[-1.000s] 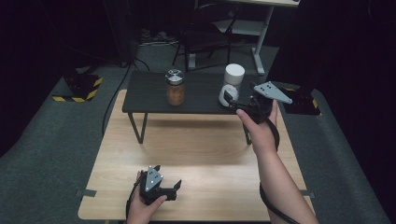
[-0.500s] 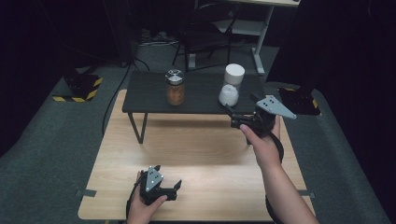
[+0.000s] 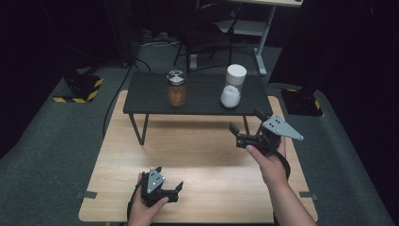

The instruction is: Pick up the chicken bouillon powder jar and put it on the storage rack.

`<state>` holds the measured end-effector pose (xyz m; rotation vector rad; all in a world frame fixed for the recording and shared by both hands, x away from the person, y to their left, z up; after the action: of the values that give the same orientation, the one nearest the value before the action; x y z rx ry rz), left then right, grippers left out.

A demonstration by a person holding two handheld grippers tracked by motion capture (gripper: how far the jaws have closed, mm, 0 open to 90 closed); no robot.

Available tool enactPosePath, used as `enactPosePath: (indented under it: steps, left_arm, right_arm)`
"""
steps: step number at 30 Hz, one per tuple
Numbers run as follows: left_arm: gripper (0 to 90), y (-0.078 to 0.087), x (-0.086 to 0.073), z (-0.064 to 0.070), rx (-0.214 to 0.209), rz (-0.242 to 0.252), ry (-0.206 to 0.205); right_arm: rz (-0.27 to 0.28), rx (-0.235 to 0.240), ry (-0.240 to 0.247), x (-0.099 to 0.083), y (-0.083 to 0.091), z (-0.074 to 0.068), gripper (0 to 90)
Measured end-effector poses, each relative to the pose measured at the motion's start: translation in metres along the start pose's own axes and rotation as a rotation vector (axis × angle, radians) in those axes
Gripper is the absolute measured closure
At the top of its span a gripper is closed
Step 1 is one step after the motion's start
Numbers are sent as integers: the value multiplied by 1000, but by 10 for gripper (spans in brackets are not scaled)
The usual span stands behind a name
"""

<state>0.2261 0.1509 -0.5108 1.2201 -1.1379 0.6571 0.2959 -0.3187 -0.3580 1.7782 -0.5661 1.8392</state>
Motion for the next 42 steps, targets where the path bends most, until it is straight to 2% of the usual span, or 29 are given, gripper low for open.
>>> enactPosePath:
  steps: [11, 24, 31, 34, 42]
  left_arm:
    - [4, 0, 0, 1, -1, 2, -2]
    - [4, 0, 0, 1, 0, 1, 0]
    - [4, -1, 1, 1, 0, -2, -1]
    - [4, -1, 0, 1, 0, -1, 0]
    - [4, -1, 0, 1, 1, -1, 0]
  right_arm:
    - [-1, 8, -22, -32, 25, -2, 0]
    - [-49, 17, -46, -71, 48, -5, 0]
    - [-96, 24, -44, -92, 57, -10, 0]
    - [-129, 26, -55, -105, 60, -12, 0]
    - [-189, 22, -88, -124, 63, -11, 0]
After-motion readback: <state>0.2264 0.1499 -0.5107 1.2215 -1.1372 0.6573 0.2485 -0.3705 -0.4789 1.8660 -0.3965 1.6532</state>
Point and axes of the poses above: each handheld gripper's, and its own axes: y roughly backward along the jaws, x roughly out of its top, z roughly to its right, the point moved 2 cm from there along -y, roughly forward along the jaws, and after that the axes turned 15 degrees about x, right-handed, at the moved point
